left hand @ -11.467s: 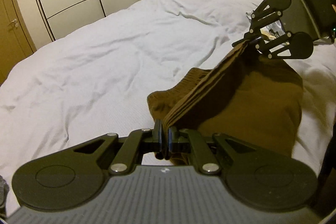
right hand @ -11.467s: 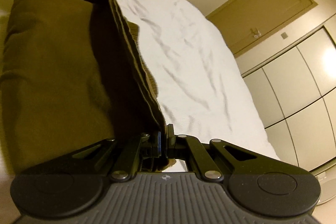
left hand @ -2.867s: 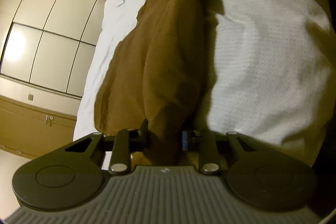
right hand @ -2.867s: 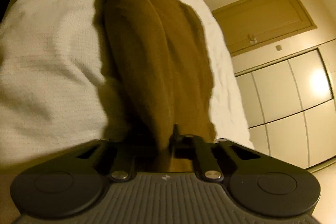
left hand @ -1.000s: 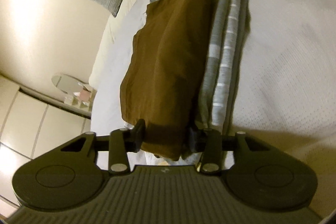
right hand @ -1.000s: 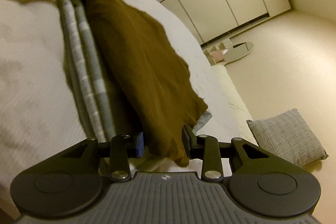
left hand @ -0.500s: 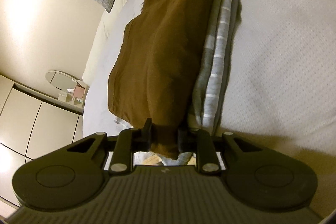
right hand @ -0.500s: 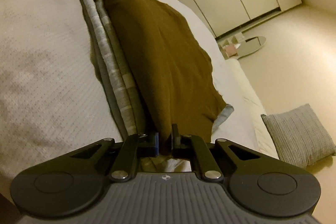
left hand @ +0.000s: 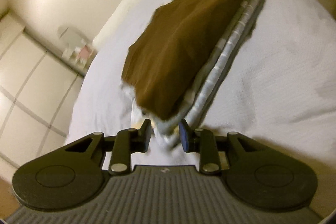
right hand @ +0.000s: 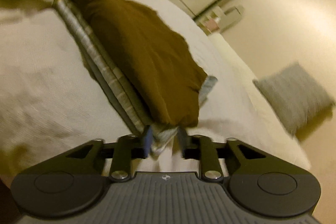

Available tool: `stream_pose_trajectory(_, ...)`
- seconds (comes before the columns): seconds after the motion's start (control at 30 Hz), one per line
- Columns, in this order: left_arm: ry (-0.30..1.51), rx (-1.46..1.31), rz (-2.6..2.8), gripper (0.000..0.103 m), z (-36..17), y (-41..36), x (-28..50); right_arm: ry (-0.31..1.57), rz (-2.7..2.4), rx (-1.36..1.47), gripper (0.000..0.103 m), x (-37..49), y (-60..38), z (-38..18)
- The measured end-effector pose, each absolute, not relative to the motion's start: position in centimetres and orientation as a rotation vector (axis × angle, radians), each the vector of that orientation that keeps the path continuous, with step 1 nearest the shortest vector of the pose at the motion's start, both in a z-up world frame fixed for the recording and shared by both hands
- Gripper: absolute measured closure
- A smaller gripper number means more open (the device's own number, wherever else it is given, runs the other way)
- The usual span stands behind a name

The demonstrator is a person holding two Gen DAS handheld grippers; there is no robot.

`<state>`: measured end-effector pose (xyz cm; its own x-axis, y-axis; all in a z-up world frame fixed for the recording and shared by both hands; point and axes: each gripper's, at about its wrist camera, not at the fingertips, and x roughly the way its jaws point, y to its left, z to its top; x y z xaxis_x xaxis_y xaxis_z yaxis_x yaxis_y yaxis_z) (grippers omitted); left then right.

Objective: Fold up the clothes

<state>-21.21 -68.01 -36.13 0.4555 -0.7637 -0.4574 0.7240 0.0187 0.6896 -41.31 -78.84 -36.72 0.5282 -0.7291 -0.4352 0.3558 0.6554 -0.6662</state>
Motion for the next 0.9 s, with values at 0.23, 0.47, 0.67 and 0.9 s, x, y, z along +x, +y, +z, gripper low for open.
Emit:
stream_pose_trajectory(0.23, 0.303, 0.656, -1.182, 0.073, -34.1, -65.4, -21.2, 0.639, -0.671, -0.085, 0.067, -42.8, -77.8, -33.6)
stream_pose_trajectory(0.47, 0.559, 0.441, -1.161, 0.063, -35.3, -66.7, -21.2, 0.565, -0.673, 0.245, 0.060, -42.4, -78.1, -33.2)
stream_pose_trajectory(0.67, 0.572, 0.402, -1.103, 0.051, -36.5, -67.5, -21.5, 0.559, -0.709, 0.303, 0.056, -41.2, -78.2, -34.8)
stream_pose_trajectory(0.9, 0.534, 0.419, -1.049, 0.033, -36.9, -67.6, -22.0, 0.560, -0.751, 0.346, 0.045, -39.9, -78.1, -36.9)
